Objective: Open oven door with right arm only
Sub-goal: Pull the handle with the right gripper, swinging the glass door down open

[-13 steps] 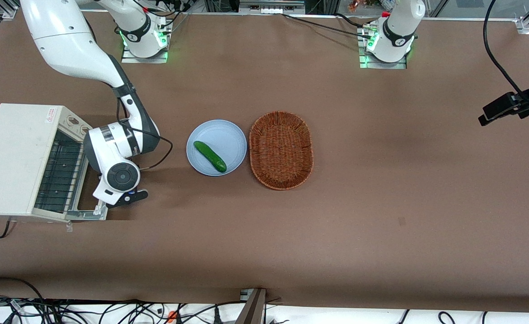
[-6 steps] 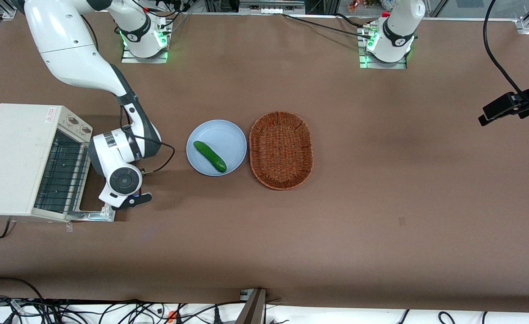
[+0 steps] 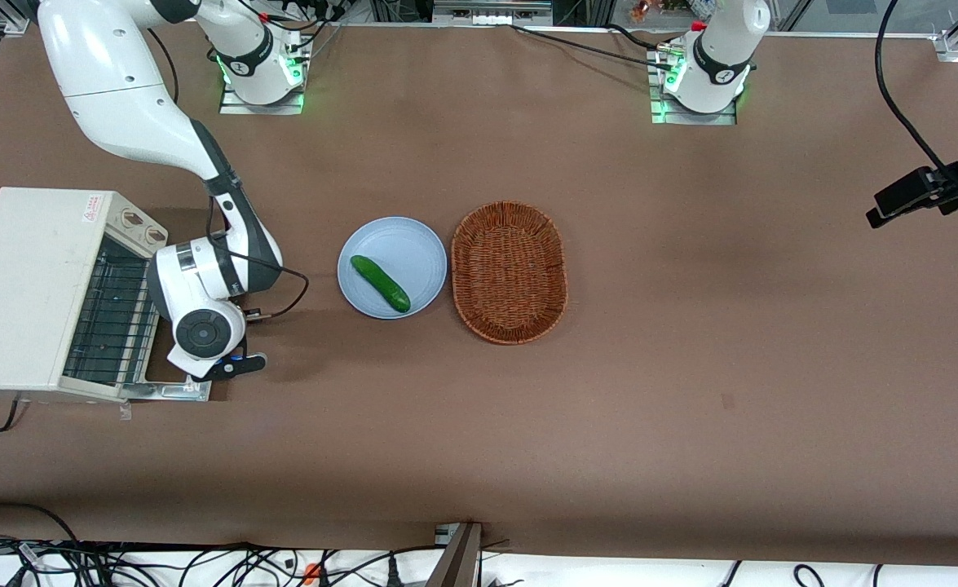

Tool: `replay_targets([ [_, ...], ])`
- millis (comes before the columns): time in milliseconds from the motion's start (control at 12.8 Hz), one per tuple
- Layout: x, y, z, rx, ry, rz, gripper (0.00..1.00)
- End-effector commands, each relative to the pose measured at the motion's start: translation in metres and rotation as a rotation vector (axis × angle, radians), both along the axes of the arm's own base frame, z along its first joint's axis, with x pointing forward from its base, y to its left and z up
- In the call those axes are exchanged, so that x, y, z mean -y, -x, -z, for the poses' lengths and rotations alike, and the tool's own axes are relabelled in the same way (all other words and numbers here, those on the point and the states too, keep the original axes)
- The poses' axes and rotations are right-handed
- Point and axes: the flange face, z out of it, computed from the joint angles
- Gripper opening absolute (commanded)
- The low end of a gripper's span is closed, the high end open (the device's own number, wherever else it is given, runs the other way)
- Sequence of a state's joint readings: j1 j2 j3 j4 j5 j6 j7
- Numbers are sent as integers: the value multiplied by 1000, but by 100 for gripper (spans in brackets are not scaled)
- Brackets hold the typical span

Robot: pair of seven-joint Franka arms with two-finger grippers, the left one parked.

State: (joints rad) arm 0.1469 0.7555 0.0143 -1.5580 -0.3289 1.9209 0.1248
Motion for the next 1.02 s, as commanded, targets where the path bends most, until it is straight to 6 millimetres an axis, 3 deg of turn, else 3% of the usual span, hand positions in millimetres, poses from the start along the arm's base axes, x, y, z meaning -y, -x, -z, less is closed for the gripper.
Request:
replay_targets([
  [0,4,-6,-20,-35,-65,77,0],
  [392,-30,-5,-34,-42,-212,163,0],
  [863,-12,-25,-148,86,-253,195,0],
  [941,-5,-23,-164,92,-251,201,15],
])
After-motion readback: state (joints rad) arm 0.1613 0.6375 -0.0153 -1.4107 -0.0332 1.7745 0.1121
